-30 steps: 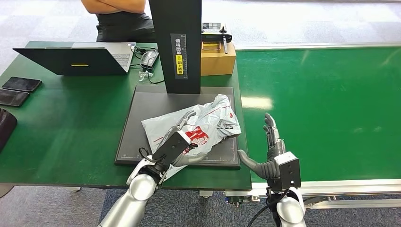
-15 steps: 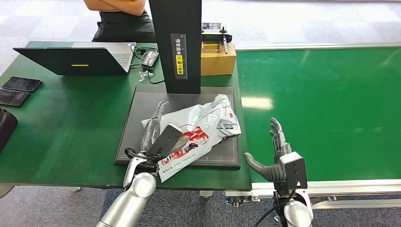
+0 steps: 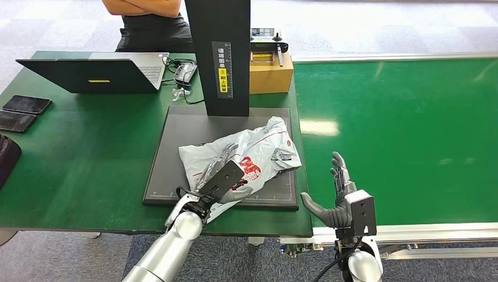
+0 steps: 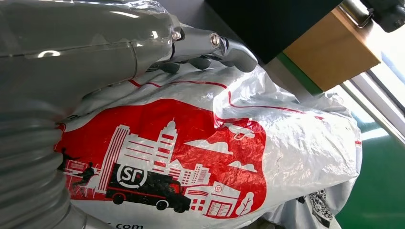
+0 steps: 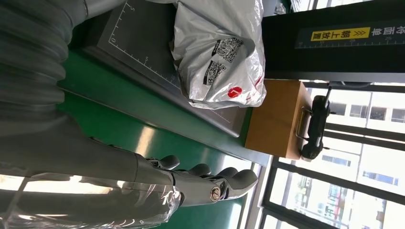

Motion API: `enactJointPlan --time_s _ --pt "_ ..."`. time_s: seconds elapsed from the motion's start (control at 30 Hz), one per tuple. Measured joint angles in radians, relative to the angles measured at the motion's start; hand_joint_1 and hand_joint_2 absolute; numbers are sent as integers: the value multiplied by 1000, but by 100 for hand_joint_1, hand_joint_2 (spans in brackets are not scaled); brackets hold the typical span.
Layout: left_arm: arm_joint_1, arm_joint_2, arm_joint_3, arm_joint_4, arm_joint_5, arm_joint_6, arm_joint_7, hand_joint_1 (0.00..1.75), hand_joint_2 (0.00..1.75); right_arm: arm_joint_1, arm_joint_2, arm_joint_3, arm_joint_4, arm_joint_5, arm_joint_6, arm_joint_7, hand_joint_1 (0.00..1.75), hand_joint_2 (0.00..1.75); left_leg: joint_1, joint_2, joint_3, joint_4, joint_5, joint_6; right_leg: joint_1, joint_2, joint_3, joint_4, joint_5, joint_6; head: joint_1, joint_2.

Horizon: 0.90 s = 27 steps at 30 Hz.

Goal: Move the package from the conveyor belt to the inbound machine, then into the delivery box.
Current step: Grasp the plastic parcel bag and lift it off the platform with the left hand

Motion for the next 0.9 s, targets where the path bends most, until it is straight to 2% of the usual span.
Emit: enactJointPlan --time_s 0.2,0.33,0.37,0.47,0.5,0.57,0.9 --pt "-15 -3 6 32 15 -14 4 0 175 0 0 0 3 -6 -2 0 0 175 0 0 0 0 0 0 0 0 0 0 0 0 0 0" --pt "-23 -4 3 46 -41 38 54 0 175 1 0 0 3 -8 -4 1 0 175 0 0 1 0 0 0 0 0 1 0 0 0 0 0" --pt "-27 -4 0 51 -69 59 78 36 175 2 0 0 3 -8 -5 2 0 175 0 0 1 0 0 0 0 0 1 0 0 0 0 0" --pt "-40 -4 -14 72 -137 90 132 161 175 5 0 0 3 -9 -6 6 0 175 0 0 1 0 0 0 0 0 1 0 0 0 0 0" --pt "-44 -4 -18 79 -149 91 141 169 175 6 0 0 2 -9 -6 8 0 175 0 0 1 0 0 0 0 0 1 0 0 0 0 0" --pt "-50 -4 -22 91 -165 93 148 175 175 8 0 0 1 -9 -7 9 0 175 0 0 1 0 0 0 0 0 1 0 0 0 0 0" --pt "-70 -4 -25 108 -195 112 153 175 175 17 0 0 -4 -9 -12 13 0 175 0 0 2 0 0 0 0 0 2 0 0 0 0 0"
